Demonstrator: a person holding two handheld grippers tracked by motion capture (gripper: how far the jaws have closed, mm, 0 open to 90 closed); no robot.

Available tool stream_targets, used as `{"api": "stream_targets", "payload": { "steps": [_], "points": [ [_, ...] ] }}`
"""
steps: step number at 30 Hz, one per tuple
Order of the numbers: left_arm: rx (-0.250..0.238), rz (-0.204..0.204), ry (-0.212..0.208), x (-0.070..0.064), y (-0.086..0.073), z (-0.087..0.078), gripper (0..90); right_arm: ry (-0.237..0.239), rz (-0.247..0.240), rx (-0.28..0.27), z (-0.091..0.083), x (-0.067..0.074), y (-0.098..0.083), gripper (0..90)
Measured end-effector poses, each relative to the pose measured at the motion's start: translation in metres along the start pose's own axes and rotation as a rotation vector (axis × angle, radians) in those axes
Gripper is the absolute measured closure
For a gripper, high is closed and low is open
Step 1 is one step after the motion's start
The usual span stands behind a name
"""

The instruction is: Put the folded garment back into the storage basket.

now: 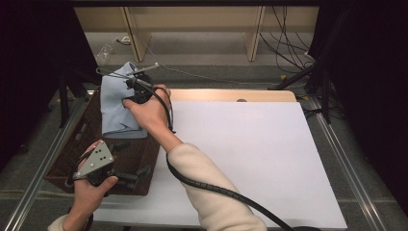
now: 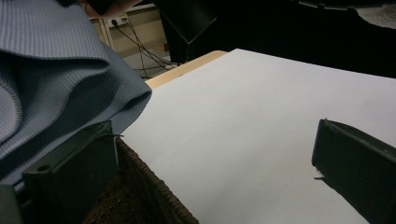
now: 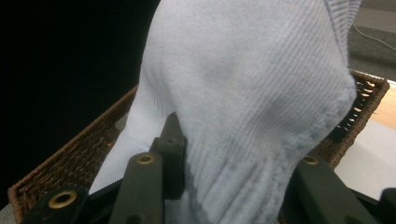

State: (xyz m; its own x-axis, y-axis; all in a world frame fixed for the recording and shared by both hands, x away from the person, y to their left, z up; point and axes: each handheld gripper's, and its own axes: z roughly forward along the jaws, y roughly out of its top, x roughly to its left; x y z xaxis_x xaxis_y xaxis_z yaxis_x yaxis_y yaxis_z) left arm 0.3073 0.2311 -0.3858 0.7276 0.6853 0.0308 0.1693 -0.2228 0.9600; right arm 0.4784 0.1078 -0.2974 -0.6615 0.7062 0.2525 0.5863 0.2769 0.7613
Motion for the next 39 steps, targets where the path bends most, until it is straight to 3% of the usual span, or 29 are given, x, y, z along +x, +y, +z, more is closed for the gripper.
{"api": "stream_targets", "payload": {
  "steps": [39],
  "points": [
    [-0.002,-0.002,0.003,0.001,0.0,-0.001,0.0,0.022,0.005,0.025,0.014,0.01,0.006,61.5]
  ]
}}
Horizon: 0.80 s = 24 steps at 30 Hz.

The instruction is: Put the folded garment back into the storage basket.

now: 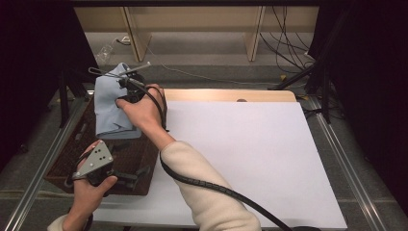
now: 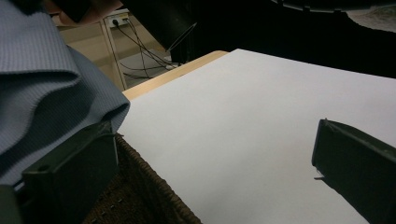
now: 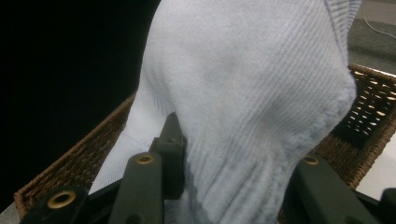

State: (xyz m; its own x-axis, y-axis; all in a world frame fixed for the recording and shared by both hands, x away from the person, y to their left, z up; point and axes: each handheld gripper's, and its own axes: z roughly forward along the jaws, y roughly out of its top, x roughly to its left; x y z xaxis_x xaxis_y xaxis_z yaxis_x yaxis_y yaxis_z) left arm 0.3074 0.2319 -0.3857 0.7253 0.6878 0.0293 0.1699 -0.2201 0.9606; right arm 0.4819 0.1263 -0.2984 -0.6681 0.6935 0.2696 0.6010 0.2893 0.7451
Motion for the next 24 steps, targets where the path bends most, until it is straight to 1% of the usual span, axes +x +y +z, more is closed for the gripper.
{"api": "stream_targets", "payload": {
  "steps": [2,4,5,6,7,8,9,10,11,13,17,20,24],
  "points": [
    [-0.002,0.0,0.0,0.0,0.0,0.0,0.0,0.002,0.001,-0.003,0.0,0.0,0.0,61.4],
    [-0.003,0.001,0.001,0.0,0.0,-0.001,0.0,0.013,0.015,-0.009,0.003,0.0,0.001,58.4],
    [-0.004,-0.001,0.001,0.0,0.0,-0.001,0.0,0.012,0.022,-0.007,0.006,-0.001,0.0,51.3],
    [-0.004,-0.001,0.001,0.001,0.001,-0.001,0.0,0.004,0.026,0.011,0.011,-0.003,-0.001,42.0],
    [-0.004,-0.001,0.002,0.001,0.001,-0.001,0.0,-0.02,0.02,0.042,0.018,-0.008,-0.004,31.1],
    [-0.007,-0.001,0.002,0.001,0.001,-0.002,0.0,-0.041,0.011,0.05,0.02,-0.011,-0.005,26.8],
    [-0.007,-0.001,0.003,0.001,0.001,-0.002,0.0,-0.075,-0.018,0.056,0.021,-0.015,-0.008,21.2],
    [-0.009,-0.003,0.003,0.001,0.001,-0.002,0.0,-0.098,-0.053,0.062,0.021,-0.018,-0.009,17.7],
    [-0.008,-0.001,0.004,0.002,0.001,-0.002,0.0,-0.115,-0.063,0.052,0.02,-0.021,-0.01,16.3],
    [-0.006,-0.005,0.005,0.002,0.001,-0.002,0.0,-0.123,-0.06,0.025,0.015,-0.027,-0.01,16.2],
    [-0.003,-0.001,0.002,0.001,0.0,-0.001,0.0,-0.135,-0.09,-0.014,0.004,-0.032,-0.008,16.1],
    [-0.006,-0.003,0.001,0.0,0.0,-0.001,0.0,-0.137,-0.12,-0.028,-0.001,-0.033,-0.009,15.9],
    [-0.006,-0.003,0.002,0.0,0.0,-0.001,0.0,-0.129,-0.164,-0.023,-0.008,-0.037,-0.014,15.7]
  ]
}}
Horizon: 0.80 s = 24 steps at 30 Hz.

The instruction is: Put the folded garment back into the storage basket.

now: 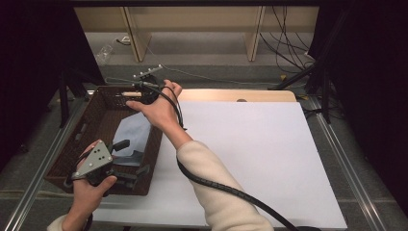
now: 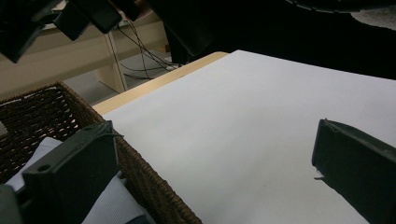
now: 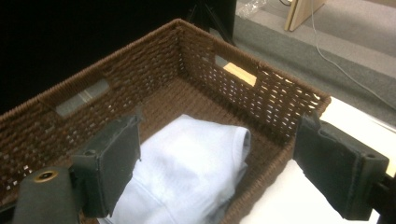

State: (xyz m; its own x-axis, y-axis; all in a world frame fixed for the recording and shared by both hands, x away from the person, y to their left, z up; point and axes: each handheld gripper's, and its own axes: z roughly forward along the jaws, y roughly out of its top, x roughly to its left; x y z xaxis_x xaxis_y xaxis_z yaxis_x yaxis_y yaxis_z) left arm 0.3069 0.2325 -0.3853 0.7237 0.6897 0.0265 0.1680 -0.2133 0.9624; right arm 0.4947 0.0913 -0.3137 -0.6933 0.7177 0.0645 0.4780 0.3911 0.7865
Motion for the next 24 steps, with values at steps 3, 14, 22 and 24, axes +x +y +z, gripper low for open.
{"api": "stream_targets", "payload": {
  "steps": [3,14,22,24],
  "points": [
    [0.001,-0.001,0.0,0.0,0.0,0.0,0.0,-0.001,-0.014,-0.006,-0.005,-0.005,-0.005,15.8],
    [0.004,0.004,0.001,0.0,-0.001,0.001,0.0,-0.003,-0.038,-0.03,-0.025,-0.023,-0.02,15.8],
    [0.005,0.004,0.001,-0.001,-0.001,0.001,0.0,-0.024,-0.035,-0.04,-0.04,-0.035,-0.031,15.8],
    [0.006,0.004,0.001,-0.001,-0.001,0.001,0.0,-0.025,-0.035,-0.039,-0.042,-0.038,-0.034,15.8]
  ]
}}
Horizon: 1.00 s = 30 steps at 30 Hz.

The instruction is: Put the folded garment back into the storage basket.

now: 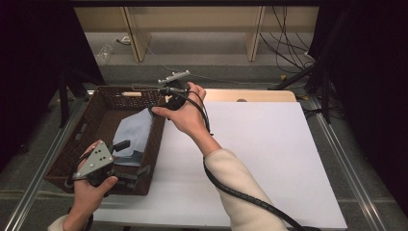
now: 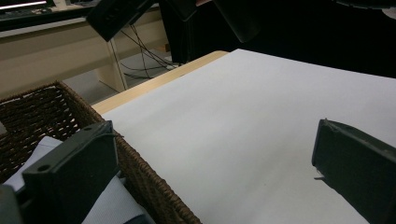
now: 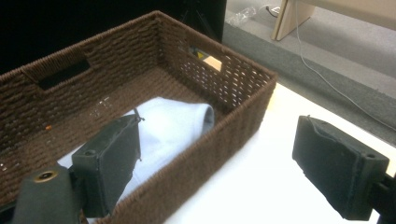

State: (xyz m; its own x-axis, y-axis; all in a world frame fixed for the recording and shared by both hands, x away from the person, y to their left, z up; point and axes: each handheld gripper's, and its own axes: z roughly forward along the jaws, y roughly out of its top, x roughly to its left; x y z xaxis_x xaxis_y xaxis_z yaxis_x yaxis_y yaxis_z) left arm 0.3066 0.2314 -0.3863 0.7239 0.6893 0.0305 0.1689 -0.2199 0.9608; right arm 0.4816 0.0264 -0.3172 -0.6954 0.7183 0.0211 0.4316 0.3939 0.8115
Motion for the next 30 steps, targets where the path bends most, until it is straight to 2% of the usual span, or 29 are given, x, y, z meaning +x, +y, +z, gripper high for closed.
{"api": "stream_targets", "payload": {
  "steps": [30],
  "points": [
    [-0.003,0.0,0.004,-0.001,0.0,0.001,0.0,-0.061,0.032,-0.026,-0.048,-0.041,-0.047,15.7]
  ]
}}
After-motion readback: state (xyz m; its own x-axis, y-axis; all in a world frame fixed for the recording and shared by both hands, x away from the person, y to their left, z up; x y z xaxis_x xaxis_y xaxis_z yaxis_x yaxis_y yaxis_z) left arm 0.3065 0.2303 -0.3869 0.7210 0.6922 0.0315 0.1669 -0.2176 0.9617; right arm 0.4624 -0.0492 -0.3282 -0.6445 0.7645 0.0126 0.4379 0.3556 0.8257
